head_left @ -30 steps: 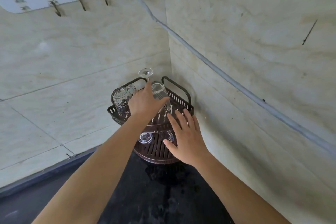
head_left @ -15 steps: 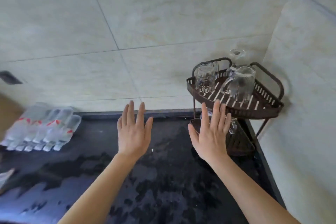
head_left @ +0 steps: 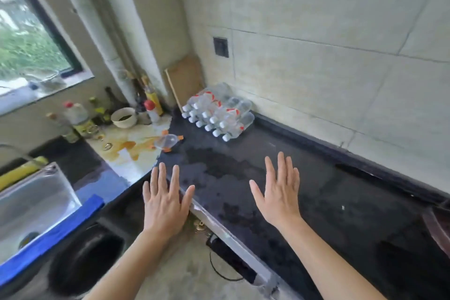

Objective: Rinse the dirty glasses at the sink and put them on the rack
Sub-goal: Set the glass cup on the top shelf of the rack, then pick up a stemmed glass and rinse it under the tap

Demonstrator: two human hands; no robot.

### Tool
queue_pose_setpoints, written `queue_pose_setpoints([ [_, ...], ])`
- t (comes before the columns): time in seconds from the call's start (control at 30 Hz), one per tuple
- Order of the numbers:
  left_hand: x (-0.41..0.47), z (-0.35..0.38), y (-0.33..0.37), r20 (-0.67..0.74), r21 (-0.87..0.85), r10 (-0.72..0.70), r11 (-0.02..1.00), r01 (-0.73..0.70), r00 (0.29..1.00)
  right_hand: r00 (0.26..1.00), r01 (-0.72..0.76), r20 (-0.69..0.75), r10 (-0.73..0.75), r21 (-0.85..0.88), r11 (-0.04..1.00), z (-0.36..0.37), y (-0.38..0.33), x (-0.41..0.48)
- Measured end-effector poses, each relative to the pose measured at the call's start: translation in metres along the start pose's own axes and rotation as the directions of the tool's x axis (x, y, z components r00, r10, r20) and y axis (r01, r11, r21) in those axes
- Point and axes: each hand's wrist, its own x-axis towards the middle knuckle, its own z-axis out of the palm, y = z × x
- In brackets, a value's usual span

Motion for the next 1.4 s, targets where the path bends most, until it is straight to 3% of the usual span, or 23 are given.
queue_pose_setpoints([
  [0.27,-0.019,-0.014,-0.217,0.029,0.045,-0.237,0.971,0.236,0.971,0.934,0.256,0.242,-0.264,0.063,0.965,0.092,-0.218,0.016],
  [0.6,-0.013,0.009,-0.327,0.112,0.0,-0.438,0.897,0.441,0.892,0.808,0.405,0.438,-0.394,0.072,0.911,0.175,-0.341,0.061],
  [0.93,0.097,0.058,-0.44,0.282,0.075,-0.54,0.837,0.543,0.793,0.693,0.39,0.566,-0.446,0.226,0.893,0.291,-0.48,0.183],
  [1.2,0.202,0.108,-0.489,0.53,0.072,-0.493,0.837,0.543,0.69,0.748,0.192,0.57,-0.34,0.305,0.933,0.348,-0.561,0.313],
  [1.4,0.212,0.122,-0.509,0.658,0.055,-0.422,0.853,0.519,0.624,0.788,0.127,0.527,-0.319,0.367,0.921,0.377,-0.606,0.364],
])
